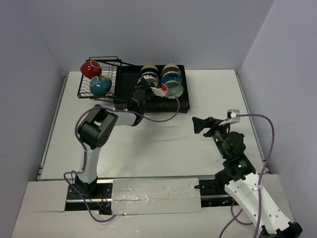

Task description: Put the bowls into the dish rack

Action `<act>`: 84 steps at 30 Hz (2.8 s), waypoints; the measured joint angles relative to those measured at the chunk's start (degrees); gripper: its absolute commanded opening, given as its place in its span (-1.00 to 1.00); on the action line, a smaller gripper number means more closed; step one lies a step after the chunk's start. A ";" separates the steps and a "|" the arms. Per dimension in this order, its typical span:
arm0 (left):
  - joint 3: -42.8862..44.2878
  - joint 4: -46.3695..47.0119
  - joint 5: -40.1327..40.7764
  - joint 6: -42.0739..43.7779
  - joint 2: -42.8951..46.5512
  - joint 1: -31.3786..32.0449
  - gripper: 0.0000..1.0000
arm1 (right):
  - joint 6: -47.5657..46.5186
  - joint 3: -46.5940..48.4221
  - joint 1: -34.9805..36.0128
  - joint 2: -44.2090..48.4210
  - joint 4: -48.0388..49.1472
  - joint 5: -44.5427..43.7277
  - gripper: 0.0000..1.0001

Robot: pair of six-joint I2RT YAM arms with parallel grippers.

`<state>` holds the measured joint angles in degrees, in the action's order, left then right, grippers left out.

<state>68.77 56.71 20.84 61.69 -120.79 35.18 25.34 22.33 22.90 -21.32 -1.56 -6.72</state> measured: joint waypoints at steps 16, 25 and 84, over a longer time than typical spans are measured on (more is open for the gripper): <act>-1.25 2.49 -2.21 0.46 -0.70 -0.48 -1.00 | -0.59 -1.92 0.00 -1.44 3.89 2.10 0.99; -1.25 2.73 -3.02 2.54 -0.98 0.46 -1.00 | -0.76 -2.25 0.00 -1.60 4.96 2.86 0.99; -13.27 -14.53 -3.43 -19.23 27.12 7.67 0.53 | -0.79 -3.63 0.00 2.75 4.98 2.84 1.00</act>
<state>55.51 42.17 17.41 42.46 -93.67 42.85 24.56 18.70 22.90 -18.57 3.42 -3.88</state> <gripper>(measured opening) 0.747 0.999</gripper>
